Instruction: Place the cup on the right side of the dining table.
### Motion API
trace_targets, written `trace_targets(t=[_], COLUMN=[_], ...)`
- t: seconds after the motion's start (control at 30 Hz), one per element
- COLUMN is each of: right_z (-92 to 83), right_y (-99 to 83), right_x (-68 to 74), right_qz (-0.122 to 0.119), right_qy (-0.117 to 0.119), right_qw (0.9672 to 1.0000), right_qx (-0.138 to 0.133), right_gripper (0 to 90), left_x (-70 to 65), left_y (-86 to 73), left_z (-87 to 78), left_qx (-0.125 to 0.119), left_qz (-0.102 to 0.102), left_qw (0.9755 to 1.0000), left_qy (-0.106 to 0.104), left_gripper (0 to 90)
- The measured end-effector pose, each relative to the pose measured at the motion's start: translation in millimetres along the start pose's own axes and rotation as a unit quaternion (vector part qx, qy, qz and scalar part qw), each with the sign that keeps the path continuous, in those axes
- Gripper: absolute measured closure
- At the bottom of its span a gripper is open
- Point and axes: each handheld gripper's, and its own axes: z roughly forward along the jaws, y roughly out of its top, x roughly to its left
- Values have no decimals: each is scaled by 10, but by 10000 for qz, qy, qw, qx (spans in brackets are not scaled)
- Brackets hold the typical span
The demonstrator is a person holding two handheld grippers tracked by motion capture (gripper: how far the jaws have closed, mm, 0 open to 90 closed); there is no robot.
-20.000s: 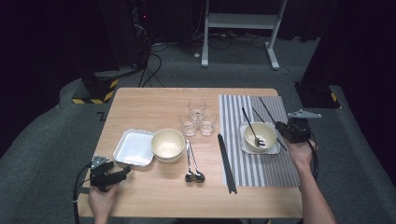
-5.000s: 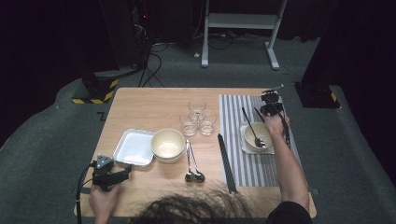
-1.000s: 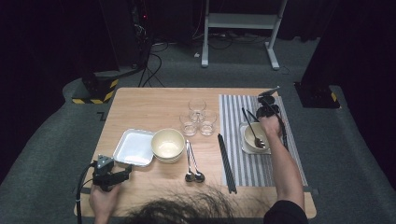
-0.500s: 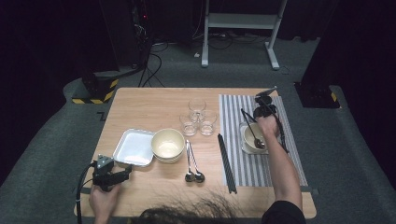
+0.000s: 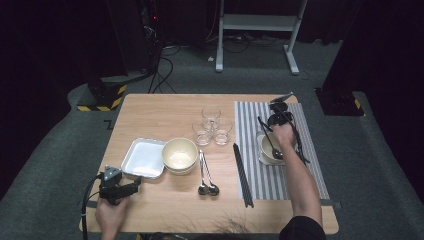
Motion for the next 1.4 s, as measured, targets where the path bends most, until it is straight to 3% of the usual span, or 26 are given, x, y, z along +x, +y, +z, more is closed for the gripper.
trace_targets(t=[0.33, 1.03, 1.4], right_z=[36, 56, 67], right_y=[10, 8, 2], right_x=[27, 182, 262], right_qz=[-6, -175, -314], right_qy=[-10, 195, 100], right_qw=[10000, 9996, 9994], right_qx=[22, 53, 60], right_gripper=[898, 898, 898], left_x=[-1, 3, 4], left_y=[1, 0, -1], left_z=[0, -2, -3], left_qx=[5, -3, -6], left_qz=[5, -6, -12], left_qw=[10000, 10000, 10000], left_qy=[7, -14, -20], left_gripper=[192, 191, 192])
